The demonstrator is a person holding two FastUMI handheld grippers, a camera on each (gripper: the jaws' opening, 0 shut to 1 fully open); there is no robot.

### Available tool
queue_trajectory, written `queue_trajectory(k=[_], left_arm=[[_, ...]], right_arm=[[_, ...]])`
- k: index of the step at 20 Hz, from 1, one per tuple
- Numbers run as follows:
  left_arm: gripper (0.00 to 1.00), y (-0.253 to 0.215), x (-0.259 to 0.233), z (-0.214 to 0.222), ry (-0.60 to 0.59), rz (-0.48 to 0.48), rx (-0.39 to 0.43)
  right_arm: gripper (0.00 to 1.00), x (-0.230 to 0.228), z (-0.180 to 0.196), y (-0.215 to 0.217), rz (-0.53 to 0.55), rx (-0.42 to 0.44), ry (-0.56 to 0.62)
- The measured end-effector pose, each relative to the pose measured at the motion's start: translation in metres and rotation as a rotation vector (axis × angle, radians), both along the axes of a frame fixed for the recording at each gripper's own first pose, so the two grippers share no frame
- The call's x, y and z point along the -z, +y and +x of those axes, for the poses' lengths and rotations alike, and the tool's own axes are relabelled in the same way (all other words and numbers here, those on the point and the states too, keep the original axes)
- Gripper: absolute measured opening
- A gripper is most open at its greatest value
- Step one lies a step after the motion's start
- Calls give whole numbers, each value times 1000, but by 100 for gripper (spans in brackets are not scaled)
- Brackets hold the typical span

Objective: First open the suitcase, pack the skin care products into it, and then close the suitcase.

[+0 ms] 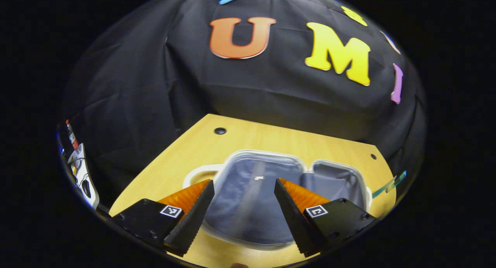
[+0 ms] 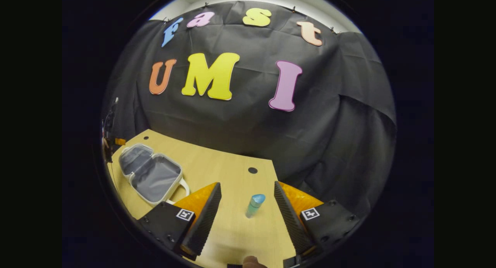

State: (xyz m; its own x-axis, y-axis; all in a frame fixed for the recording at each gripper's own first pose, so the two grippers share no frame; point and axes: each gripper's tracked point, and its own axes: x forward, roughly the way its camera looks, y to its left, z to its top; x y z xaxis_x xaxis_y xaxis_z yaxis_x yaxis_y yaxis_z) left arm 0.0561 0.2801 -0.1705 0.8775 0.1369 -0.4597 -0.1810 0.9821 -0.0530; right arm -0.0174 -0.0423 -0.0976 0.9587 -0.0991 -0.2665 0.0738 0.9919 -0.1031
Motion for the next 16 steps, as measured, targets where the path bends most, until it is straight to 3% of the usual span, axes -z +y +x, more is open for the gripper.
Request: queue_trajectory(k=[4,10,14,16], left_arm=[[99,-138,-13,3,-36,-6,143],[99,-330,2,-1,16,-58,359],[99,-425,42,-1,77,-29,479],[99,-448,63,-1,111,-29,508]], right_arm=[[82,5,0,-35,35,-15,-6],[81,20,0,-84,61,-15,-7],[81,32,-3,-116,73,-3,3],[81,34,-5,-128,79,-2,3]])
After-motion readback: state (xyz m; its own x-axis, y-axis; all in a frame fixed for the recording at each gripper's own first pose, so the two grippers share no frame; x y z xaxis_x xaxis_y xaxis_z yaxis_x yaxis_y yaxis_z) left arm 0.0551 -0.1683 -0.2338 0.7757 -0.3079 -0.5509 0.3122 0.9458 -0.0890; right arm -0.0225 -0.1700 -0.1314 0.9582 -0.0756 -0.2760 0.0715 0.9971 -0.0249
